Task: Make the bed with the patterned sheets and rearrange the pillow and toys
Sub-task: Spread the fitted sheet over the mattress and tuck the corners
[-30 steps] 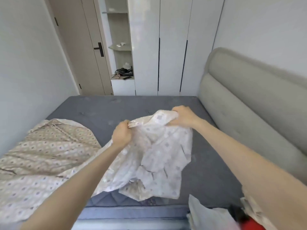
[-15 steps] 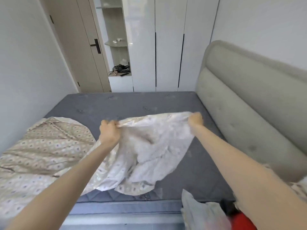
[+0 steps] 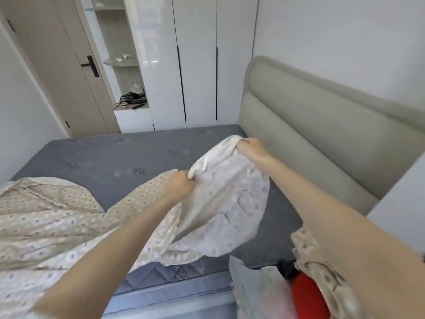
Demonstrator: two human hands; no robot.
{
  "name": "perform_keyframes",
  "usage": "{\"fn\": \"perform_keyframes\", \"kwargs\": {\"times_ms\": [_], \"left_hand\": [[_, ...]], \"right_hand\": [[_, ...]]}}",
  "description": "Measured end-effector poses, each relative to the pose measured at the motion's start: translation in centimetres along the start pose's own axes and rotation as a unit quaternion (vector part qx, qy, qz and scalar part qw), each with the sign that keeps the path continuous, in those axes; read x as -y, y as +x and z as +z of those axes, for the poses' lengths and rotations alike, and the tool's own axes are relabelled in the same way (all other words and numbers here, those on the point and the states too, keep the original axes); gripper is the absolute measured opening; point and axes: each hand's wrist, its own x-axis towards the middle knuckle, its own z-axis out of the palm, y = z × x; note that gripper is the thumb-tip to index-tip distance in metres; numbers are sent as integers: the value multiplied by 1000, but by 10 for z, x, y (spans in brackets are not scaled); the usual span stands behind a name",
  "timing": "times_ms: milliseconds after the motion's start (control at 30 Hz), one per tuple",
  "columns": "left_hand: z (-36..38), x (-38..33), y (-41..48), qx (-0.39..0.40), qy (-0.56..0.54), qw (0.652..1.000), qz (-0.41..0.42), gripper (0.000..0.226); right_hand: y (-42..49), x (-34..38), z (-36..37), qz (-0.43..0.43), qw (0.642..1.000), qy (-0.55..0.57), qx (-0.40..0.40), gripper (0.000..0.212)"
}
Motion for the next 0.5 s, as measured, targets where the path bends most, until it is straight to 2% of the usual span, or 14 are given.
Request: {"fn": "perform_keyframes", "kwargs": {"times_ms": [67,100,133,167,200,233,267,333,400,467,500], "left_hand": [[0,1,-1,-20,-1,1000,1,18],[0,1,-2,-42,-3,999,4,13],[-1,-1,-2,-67,-11,998,4,15],[-2,-4,0,-84,-17,996,2,20],[-5,-8,1,-90,-16,996,-6,23],[-7,-11,3,-90,-12,996,-12,25],[-9,-14,3,-89,-12,996,-14,25],[-11,-18,4,-90,-16,996,-8,21],[-13,-18,5,-99,-31,995,10,16],[-14,-18,7,-91,-32,995,35,16],[-14,-17,9,-71,-23,996,49,18]], "right_hand": [[-11,-19,-12,37,993,-34,110,21],[-15,-26,-14,49,979,-72,186,34],[-20,-31,-15,57,957,-112,260,55],[-25,-34,-12,66,935,-142,319,74],[-29,-36,-8,72,916,-175,354,85],[-33,-38,-2,70,906,-212,360,84],[-34,-43,5,63,904,-252,340,74],[-33,-57,17,42,909,-325,258,40],[-35,-66,24,38,911,-376,166,22],[-33,-71,24,60,926,-359,100,32],[-31,-74,23,83,937,-327,92,36]]}}
